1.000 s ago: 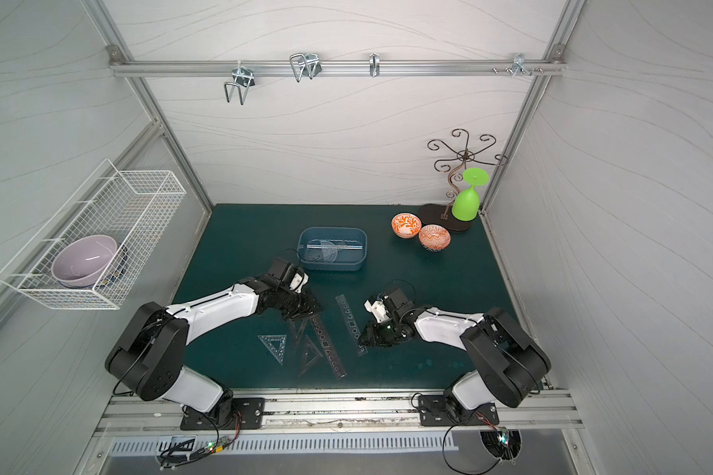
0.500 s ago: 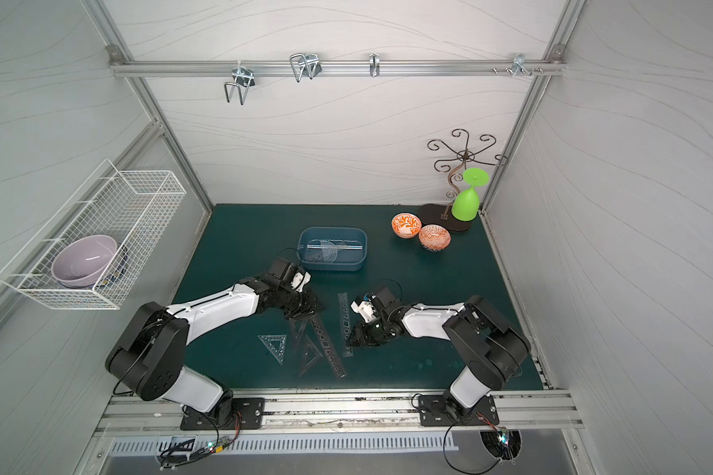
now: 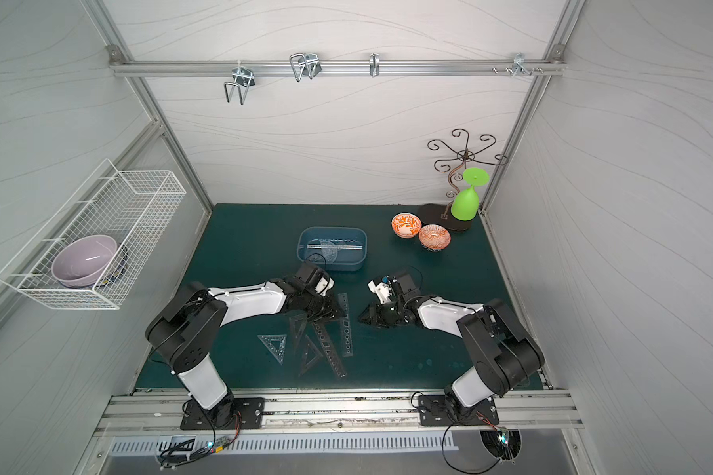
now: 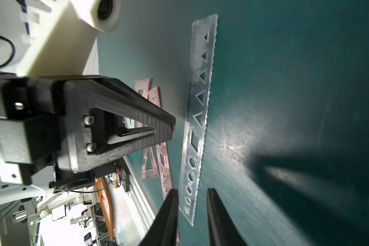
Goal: Put the scattered rulers into the storage box
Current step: Pick up the ruler from the center of the board.
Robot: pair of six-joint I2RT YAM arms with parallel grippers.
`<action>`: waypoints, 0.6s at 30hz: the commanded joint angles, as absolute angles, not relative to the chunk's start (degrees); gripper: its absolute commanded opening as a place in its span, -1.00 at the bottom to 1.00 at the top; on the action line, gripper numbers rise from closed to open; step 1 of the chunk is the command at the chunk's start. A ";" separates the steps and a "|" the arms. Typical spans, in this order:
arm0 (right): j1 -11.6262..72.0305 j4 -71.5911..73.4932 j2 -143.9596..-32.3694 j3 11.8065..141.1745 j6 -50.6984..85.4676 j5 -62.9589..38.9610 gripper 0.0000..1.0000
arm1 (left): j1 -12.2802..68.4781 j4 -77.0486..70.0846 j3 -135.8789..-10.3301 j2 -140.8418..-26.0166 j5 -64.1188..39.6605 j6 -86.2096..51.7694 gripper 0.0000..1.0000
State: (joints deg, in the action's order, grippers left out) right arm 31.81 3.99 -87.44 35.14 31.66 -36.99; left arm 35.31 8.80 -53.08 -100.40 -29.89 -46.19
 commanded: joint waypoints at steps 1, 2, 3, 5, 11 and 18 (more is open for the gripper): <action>30.87 3.56 -88.53 36.73 30.16 -39.93 -0.44 | 35.42 8.83 -56.14 -101.97 -28.46 -45.73 -0.56; 30.64 3.39 -88.67 36.90 29.94 -40.16 -0.44 | 35.42 9.03 -56.33 -102.38 -28.24 -45.68 -0.57; 30.44 3.37 -88.63 36.91 29.90 -40.32 -0.44 | 35.42 9.14 -56.58 -102.73 -28.23 -45.57 -0.57; 30.23 3.34 -88.90 37.24 29.80 -40.67 -0.44 | 35.42 9.40 -56.91 -103.43 -27.98 -45.32 -0.56; 30.14 3.62 -89.35 37.10 29.77 -41.24 -0.44 | 35.42 10.09 -57.66 -105.26 -27.72 -44.67 -0.57; 30.11 4.54 -90.15 36.98 30.58 -41.66 -0.43 | 35.42 11.95 -57.35 -104.62 -25.59 -43.33 -0.58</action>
